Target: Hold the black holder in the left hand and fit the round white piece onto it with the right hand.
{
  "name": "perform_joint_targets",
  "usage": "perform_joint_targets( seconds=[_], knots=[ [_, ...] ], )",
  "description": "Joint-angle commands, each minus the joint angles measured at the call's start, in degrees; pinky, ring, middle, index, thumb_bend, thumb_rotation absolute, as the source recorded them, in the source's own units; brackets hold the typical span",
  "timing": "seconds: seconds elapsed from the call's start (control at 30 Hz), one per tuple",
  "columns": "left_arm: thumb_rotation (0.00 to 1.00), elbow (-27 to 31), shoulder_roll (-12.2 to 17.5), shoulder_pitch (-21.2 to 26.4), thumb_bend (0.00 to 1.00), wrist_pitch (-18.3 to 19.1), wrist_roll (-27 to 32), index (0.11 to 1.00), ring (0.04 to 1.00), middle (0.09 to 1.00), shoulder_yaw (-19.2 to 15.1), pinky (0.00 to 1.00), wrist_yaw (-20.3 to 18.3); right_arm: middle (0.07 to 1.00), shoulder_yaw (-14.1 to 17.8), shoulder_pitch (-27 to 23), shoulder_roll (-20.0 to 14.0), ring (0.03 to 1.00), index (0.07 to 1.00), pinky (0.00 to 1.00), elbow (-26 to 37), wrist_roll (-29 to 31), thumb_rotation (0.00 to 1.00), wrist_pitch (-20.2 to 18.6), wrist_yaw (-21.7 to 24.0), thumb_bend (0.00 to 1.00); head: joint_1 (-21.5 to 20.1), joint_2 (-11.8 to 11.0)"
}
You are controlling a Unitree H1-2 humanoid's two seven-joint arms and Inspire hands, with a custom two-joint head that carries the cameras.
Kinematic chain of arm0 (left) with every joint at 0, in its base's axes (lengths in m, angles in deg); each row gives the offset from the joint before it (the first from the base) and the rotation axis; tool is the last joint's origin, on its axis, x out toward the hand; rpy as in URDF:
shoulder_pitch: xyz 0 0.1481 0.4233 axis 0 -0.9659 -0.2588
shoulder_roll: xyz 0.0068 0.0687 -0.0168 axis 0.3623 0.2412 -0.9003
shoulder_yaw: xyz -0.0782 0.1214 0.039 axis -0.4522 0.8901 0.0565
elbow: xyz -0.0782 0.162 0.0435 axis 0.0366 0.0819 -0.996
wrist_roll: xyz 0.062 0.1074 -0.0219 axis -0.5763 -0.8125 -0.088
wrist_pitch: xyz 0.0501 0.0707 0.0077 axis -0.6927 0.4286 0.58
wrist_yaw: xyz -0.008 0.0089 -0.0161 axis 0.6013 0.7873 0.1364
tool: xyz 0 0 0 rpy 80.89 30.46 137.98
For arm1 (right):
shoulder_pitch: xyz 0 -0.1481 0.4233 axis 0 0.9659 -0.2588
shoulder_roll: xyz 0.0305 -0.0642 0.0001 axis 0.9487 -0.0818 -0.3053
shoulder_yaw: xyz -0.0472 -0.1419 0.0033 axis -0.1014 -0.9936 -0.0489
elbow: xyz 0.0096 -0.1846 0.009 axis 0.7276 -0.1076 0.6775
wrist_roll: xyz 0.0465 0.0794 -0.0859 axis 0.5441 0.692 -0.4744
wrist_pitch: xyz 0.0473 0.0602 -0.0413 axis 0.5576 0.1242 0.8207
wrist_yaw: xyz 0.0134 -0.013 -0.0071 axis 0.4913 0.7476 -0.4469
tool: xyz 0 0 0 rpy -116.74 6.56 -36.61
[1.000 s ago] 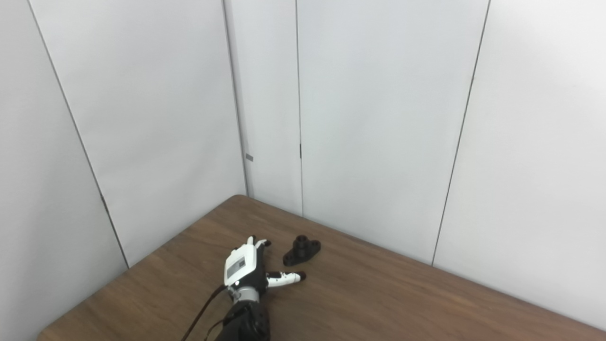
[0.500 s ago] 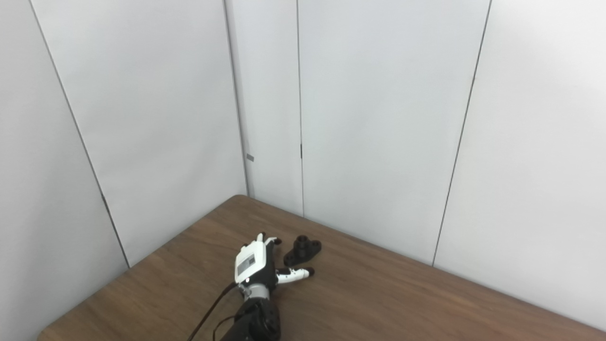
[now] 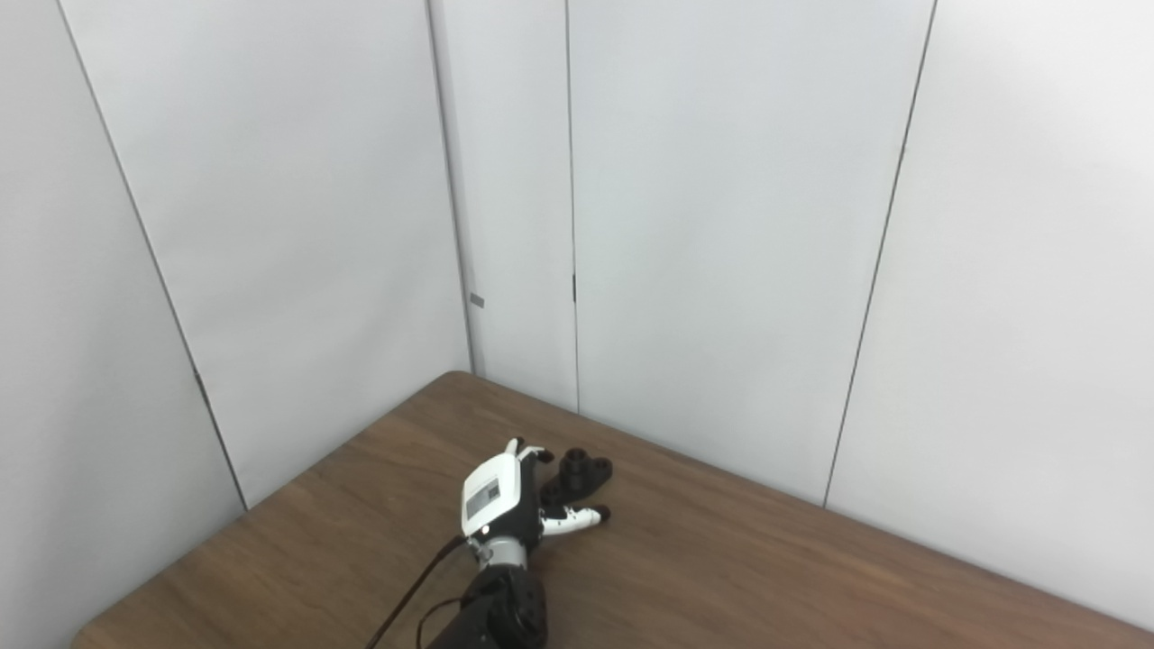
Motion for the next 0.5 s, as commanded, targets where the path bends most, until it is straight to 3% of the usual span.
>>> perform_joint_targets(
  seconds=[0.0,0.07,0.3,0.33,0.37,0.47],
  knots=[
    [0.25,-1.8,-0.6,1.1,0.98,0.1,1.4,0.726,0.922,0.951,1.2,0.96,-1.4,0.968,0.8,0.9,-1.2,0.964,0.929,0.9,0.6,-0.9,0.6,0.7,-0.4,0.65,0.0,0.0],
    [0.19,-2.8,-0.6,1.3,0.96,-0.6,1.5,0.655,0.906,0.929,1.4,0.92,-0.3,0.965,0.8,0.9,-1.1,0.959,0.926,0.91,0.6,-1.0,0.61,0.5,-0.6,0.68,0.0,0.1],
    [0.1,-3.9,-0.3,1.5,0.9,-0.5,1.8,0.558,0.89,0.903,2.2,0.89,0.9,0.968,0.9,0.9,-1.1,0.965,0.933,0.91,0.4,-0.9,0.61,0.9,-0.5,0.7,-0.2,0.4],
    [0.08,-4.0,-0.3,1.5,0.68,-0.4,1.9,0.516,0.898,0.905,2.2,0.9,1.1,0.969,0.8,0.9,-1.1,0.965,0.936,0.91,0.4,-0.9,0.61,1.1,-0.4,0.68,-0.1,0.5],
    [0.07,-4.3,-0.4,1.6,0.59,-0.4,1.9,0.497,0.902,0.905,2.2,0.91,1.4,0.97,0.8,0.9,-1.1,0.966,0.939,0.91,0.3,-0.8,0.61,1.4,-0.3,0.65,-0.1,0.5],
    [0.05,-4.8,-0.4,1.7,0.53,-1.0,1.9,0.483,0.901,0.894,2.4,0.93,2.6,0.968,0.9,0.9,-1.0,0.965,0.932,0.9,0.1,-0.8,0.6,1.6,-0.4,0.64,-0.2,0.6]
  ],
)
